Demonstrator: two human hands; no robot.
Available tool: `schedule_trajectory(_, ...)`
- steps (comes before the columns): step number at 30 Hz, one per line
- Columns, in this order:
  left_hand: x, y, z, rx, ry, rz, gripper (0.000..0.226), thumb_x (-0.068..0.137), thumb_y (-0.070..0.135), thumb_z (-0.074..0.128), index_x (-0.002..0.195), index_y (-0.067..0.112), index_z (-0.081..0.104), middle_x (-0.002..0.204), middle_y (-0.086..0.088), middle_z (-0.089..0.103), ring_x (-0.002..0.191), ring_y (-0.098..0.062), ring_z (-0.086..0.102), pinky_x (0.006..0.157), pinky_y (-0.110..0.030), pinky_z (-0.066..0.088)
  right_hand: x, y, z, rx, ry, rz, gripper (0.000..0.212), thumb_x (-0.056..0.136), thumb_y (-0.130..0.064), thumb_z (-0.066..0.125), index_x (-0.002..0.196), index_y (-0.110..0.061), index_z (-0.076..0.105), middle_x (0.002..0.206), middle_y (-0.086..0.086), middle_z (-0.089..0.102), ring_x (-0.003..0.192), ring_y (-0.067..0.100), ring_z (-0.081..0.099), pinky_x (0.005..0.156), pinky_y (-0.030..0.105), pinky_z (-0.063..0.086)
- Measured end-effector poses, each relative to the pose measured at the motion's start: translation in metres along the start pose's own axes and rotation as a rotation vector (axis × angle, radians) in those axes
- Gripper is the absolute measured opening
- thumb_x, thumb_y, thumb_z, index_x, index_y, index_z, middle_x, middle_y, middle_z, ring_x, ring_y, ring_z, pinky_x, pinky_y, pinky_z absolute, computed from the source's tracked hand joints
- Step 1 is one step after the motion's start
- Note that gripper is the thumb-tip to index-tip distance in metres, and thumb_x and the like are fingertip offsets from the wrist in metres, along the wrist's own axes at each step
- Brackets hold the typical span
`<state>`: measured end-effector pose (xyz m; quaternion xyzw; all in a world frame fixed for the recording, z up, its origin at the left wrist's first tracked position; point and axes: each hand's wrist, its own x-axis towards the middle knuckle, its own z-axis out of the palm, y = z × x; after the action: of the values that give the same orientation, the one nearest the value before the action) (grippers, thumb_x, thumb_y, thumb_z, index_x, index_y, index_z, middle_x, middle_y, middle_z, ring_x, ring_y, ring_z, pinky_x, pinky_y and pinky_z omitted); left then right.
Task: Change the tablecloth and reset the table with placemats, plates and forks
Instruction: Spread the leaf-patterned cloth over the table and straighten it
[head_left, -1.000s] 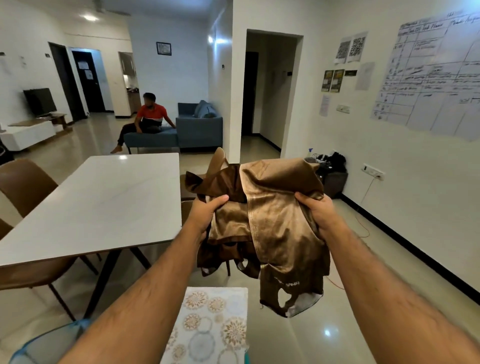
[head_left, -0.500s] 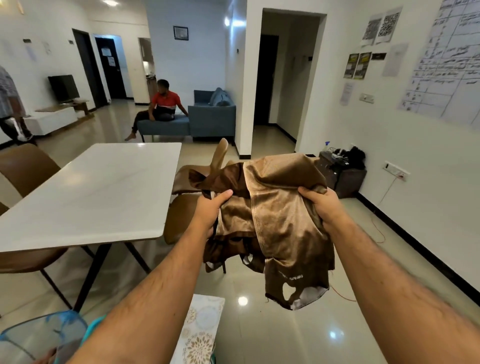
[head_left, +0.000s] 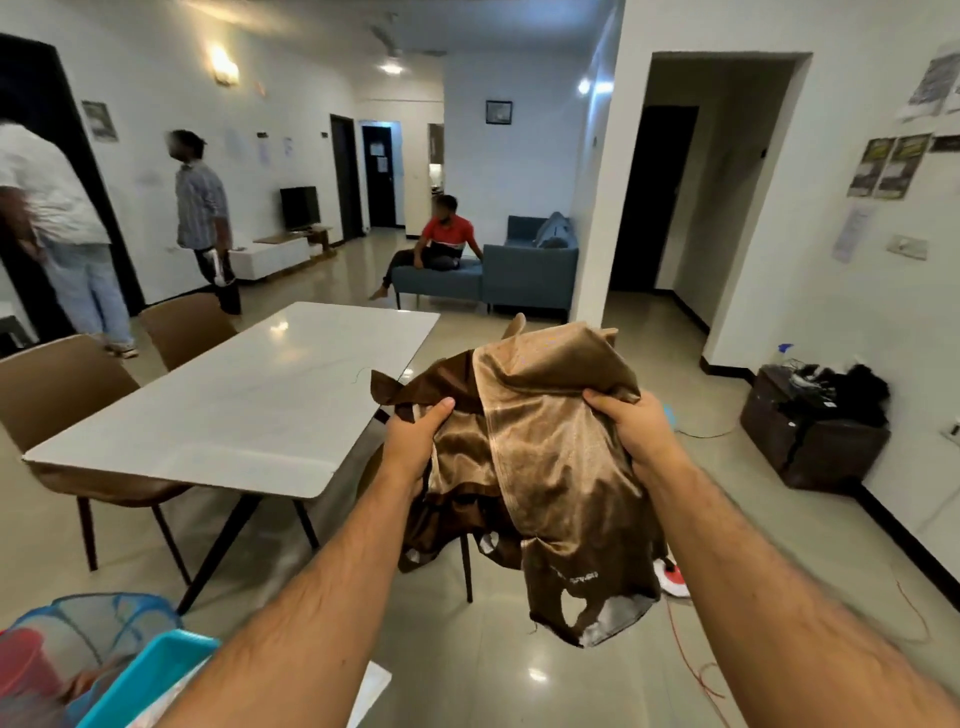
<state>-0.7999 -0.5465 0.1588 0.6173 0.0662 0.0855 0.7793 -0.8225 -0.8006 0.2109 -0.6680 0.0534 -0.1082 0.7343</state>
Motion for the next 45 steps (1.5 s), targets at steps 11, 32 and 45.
schedule_trajectory(11,0.066,-0.009,0.007,0.146,0.307,0.013,0.041,0.082,0.042,0.075,0.112,0.016,0.068,0.101,-0.004,0.072,0.094,-0.023,0.068,0.090,-0.042,0.056,0.109,0.013,0.034,0.058,-0.267,0.022,0.013,0.089,-0.011,0.068,0.102,-0.012,0.068,0.092,0.006,0.072,0.084,0.020,0.069,0.069,0.028,0.052)
schedule_trajectory(32,0.324,0.007,-0.056,0.549,0.398,-0.210,0.107,0.053,0.084,0.067,0.136,0.018,0.047,0.128,-0.002,0.058,0.115,-0.026,0.058,0.092,-0.039,0.052,0.367,0.052,0.283,0.109,-0.572,0.023,0.014,0.092,-0.009,0.063,0.103,-0.017,0.067,0.109,0.013,0.069,0.102,0.029,0.066,0.093,0.041,0.054)
schedule_trajectory(45,0.472,0.039,-0.087,-0.102,0.589,-0.085,0.042,0.102,0.042,0.034,0.090,0.017,0.066,0.096,-0.009,0.068,0.087,-0.023,0.062,0.074,-0.034,0.051,0.498,0.093,0.451,0.121,-0.785,0.022,0.016,0.090,-0.005,0.065,0.104,-0.010,0.068,0.096,0.007,0.070,0.090,0.024,0.067,0.082,0.035,0.056)
